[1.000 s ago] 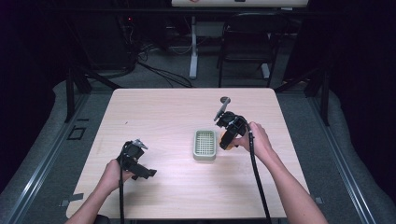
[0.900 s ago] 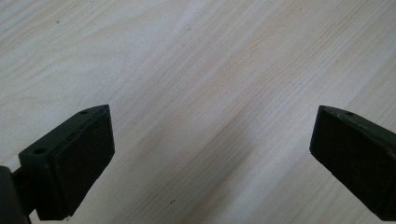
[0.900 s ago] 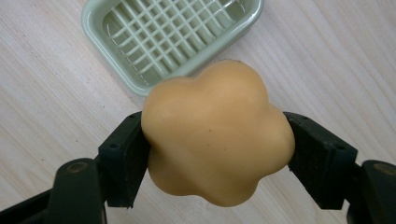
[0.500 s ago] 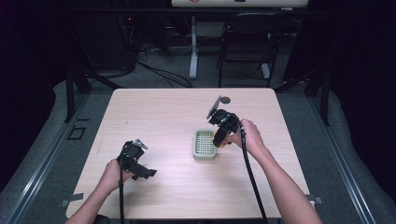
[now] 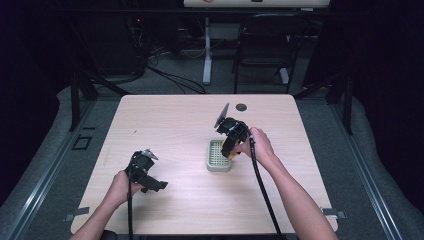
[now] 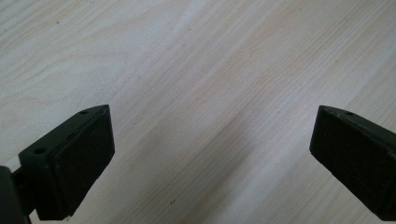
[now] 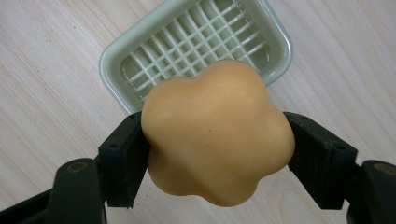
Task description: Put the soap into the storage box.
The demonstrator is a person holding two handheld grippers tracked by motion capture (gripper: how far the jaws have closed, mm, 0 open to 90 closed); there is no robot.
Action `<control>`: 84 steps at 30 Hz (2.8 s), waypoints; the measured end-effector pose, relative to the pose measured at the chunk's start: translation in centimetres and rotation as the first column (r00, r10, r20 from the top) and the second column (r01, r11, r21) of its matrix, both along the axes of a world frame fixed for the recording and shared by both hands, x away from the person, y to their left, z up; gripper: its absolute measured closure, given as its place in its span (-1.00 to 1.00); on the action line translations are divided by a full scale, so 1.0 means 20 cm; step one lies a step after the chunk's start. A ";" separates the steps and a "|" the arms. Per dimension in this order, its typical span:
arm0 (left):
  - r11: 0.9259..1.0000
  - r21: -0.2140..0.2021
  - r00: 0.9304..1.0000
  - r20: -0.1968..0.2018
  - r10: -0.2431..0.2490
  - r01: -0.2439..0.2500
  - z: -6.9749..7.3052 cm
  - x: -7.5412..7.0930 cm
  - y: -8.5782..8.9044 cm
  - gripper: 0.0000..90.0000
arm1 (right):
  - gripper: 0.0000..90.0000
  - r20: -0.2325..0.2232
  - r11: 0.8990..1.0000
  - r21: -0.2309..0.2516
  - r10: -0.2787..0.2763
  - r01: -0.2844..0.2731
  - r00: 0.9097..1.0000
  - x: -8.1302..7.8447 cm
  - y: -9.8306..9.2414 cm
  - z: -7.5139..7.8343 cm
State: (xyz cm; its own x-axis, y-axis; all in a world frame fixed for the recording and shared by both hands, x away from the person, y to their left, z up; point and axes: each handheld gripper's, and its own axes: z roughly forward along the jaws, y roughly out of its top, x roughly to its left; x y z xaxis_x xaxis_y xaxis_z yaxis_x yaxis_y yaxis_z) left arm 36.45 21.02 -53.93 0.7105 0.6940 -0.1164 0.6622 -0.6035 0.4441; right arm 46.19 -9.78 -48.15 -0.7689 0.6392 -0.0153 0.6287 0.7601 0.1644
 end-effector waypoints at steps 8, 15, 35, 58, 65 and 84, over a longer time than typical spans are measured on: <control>1.000 0.000 1.000 0.000 -0.002 0.002 0.00 0.00 0.00 -1.00 | -0.41 -0.014 1.000 -0.005 0.015 -0.015 1.000 0.02 0.06 -0.04; 1.000 0.001 1.000 -0.001 -0.001 0.001 0.00 0.00 0.00 -1.00 | -0.41 -0.025 1.000 0.001 0.013 -0.013 1.000 0.03 0.09 -0.08; 1.000 -0.001 1.000 -0.001 -0.005 0.005 0.00 0.00 -0.01 -1.00 | -0.41 -0.052 0.999 -0.030 0.039 -0.041 0.998 0.05 0.16 -0.15; 1.000 0.005 1.000 -0.004 -0.011 0.011 0.00 0.00 -0.01 -1.00 | -0.43 -0.066 0.998 -0.059 0.020 -0.024 0.998 0.08 0.19 -0.20; 1.000 0.005 1.000 0.003 -0.008 0.008 0.00 0.00 -0.01 -1.00 | -0.64 -0.043 1.000 -0.008 0.011 -0.011 0.999 0.06 0.15 -0.14; 1.000 0.001 1.000 -0.001 -0.008 0.008 0.00 0.00 -0.01 -1.00 | -1.00 0.028 0.991 0.135 0.017 -0.021 0.999 -0.12 -0.03 0.08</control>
State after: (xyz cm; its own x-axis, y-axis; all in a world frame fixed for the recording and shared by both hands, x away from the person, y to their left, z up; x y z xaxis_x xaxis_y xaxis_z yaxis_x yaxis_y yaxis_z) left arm 36.37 20.86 -53.92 0.7159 0.6885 -0.1160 0.6578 -0.6093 0.4427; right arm 43.86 -10.43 -46.61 -0.7812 0.6222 0.0500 0.6086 0.7413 0.2830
